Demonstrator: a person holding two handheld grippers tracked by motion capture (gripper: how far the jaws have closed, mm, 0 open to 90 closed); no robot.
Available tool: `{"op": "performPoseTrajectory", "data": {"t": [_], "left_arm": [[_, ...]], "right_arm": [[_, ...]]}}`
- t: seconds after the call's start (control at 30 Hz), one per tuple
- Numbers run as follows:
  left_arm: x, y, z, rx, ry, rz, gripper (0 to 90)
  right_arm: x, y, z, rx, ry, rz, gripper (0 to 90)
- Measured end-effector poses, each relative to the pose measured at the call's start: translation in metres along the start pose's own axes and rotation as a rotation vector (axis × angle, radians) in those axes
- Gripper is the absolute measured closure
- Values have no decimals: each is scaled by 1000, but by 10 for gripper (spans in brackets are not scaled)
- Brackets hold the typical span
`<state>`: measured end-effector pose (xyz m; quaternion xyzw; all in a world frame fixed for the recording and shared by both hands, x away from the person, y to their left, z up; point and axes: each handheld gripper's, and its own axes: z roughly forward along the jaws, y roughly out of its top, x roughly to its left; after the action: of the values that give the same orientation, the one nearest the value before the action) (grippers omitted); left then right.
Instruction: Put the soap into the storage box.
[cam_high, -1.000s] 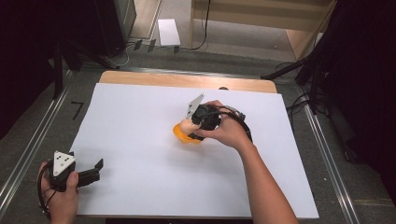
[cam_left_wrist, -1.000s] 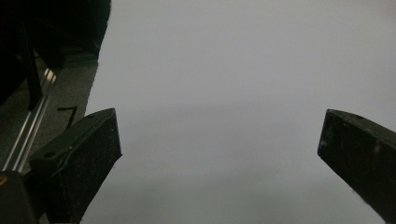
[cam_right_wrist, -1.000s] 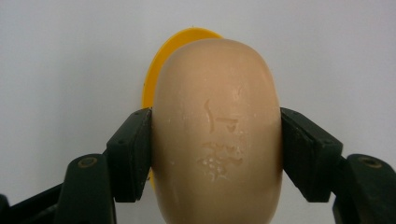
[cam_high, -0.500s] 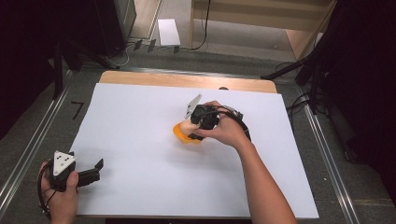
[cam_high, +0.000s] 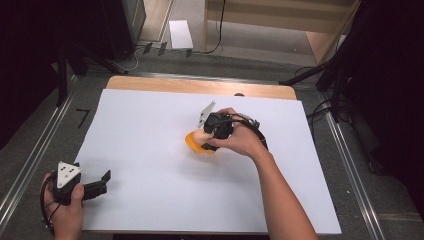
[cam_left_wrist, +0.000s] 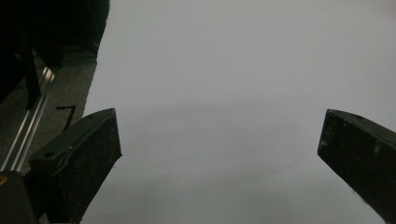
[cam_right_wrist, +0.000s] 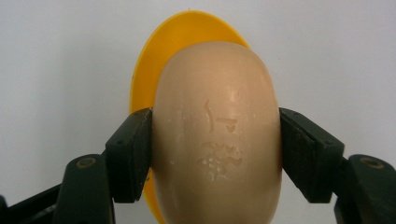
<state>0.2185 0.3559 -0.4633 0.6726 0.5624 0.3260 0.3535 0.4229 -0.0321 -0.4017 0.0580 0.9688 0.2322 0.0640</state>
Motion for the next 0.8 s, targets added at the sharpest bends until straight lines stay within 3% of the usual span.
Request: {"op": "performPoseTrajectory", "data": {"t": [0.17, 0.37, 0.63, 0.8], "left_arm": [[0, 0, 0, -1, 0, -1, 0], [0, 0, 0, -1, 0, -2, 0], [0, 0, 0, -1, 2, 0, 0], [0, 0, 0, 0, 2, 0, 0]], "right_arm": [[-1, -3, -3, -31, -2, 41, 287], [-3, -7, -8, -45, 6, 58, 289], [-5, -18, -17, -76, -28, 107, 241], [-7, -30, -23, -92, -39, 173, 177]]}}
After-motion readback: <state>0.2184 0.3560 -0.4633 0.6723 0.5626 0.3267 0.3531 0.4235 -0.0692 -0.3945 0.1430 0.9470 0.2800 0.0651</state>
